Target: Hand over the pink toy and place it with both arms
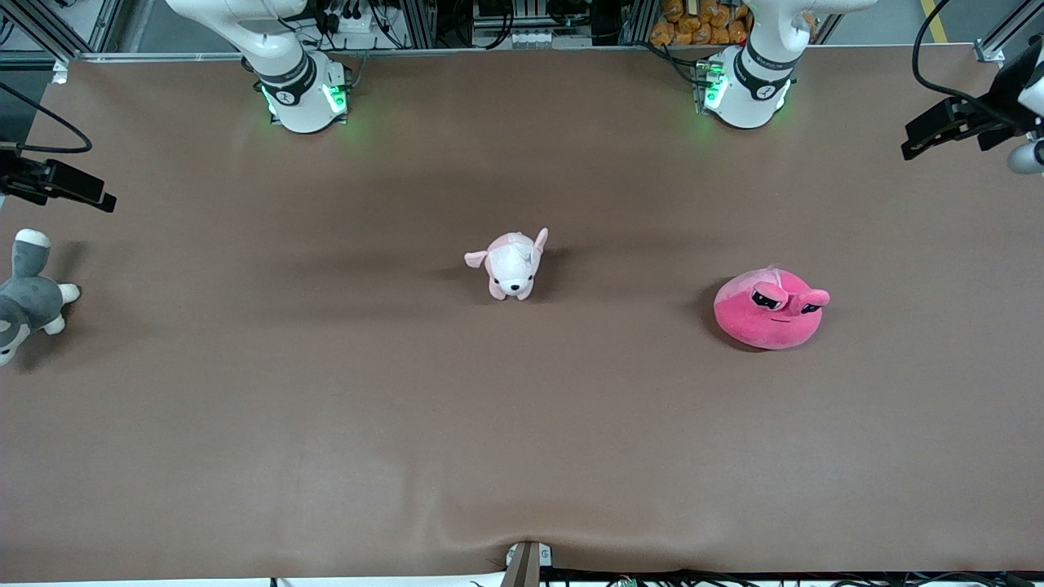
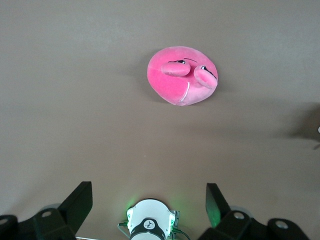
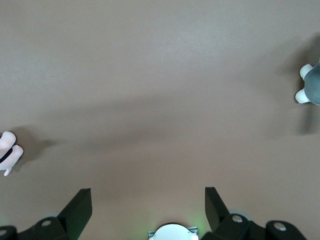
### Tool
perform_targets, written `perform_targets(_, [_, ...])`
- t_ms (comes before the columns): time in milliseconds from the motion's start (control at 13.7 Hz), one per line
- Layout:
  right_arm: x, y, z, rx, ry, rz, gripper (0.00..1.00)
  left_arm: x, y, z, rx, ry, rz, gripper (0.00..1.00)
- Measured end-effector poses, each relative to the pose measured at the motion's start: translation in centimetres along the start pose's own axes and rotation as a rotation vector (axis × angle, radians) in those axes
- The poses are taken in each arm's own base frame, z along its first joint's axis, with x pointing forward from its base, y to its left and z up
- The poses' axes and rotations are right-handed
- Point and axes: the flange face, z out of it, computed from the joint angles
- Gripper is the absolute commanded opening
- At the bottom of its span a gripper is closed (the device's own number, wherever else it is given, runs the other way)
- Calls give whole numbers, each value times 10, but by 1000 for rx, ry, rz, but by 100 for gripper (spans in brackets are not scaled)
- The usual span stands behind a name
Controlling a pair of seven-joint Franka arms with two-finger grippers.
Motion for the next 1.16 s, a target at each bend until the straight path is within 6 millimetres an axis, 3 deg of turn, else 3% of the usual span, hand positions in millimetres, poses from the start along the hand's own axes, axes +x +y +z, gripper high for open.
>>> perform_targets(364, [0,-1,1,0,-1,-2,100,1,0,7,4,-25,-2,100])
perform_targets(655, [0,-1,1,0,-3,-3,100,9,-10,41,8,-73,-42,100])
perform_targets(1165, [1,-2,3,-1,-8,-5,100,20,1,76,7,-37,-158,100])
